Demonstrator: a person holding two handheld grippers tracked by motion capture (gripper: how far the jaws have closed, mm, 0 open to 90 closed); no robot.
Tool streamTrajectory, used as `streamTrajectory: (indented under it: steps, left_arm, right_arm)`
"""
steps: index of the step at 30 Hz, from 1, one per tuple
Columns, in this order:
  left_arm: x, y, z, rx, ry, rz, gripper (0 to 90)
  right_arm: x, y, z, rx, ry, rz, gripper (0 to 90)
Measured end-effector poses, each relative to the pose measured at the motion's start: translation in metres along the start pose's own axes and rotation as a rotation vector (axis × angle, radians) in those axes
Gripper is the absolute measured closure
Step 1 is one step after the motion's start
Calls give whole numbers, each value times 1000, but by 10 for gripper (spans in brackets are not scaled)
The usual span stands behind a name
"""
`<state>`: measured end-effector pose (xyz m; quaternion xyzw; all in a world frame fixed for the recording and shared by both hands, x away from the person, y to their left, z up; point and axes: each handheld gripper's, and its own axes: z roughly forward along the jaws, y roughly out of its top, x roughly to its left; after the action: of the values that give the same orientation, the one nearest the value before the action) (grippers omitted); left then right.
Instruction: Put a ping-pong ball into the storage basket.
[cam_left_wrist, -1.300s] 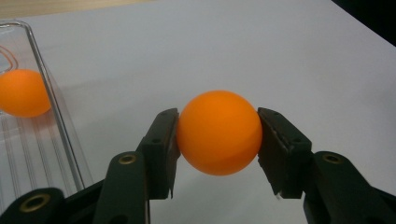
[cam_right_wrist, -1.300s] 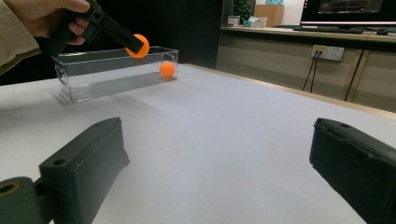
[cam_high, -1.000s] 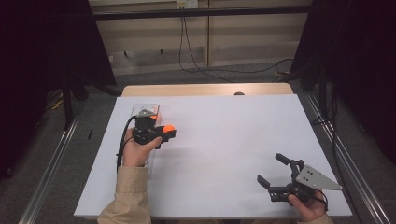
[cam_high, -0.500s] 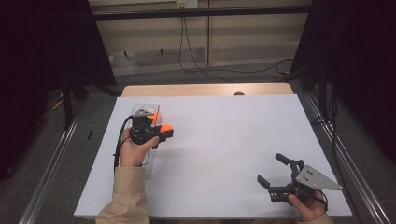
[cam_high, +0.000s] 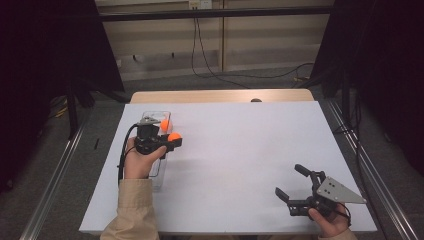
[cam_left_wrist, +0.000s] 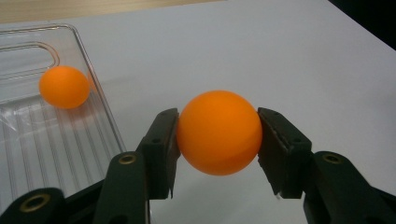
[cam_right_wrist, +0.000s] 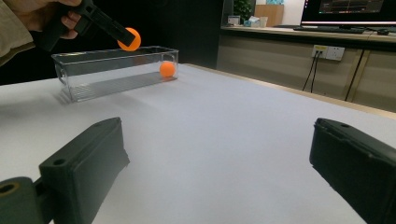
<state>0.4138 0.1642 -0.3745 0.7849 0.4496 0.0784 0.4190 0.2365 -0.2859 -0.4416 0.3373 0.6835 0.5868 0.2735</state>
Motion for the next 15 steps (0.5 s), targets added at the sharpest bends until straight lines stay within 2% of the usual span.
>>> streamTrajectory:
  steps: [15]
  left_arm:
    - [3, -1, -5, 6, 13, 2, 507]
  right_arm:
    - [0, 0, 0, 0, 2, 2, 27]
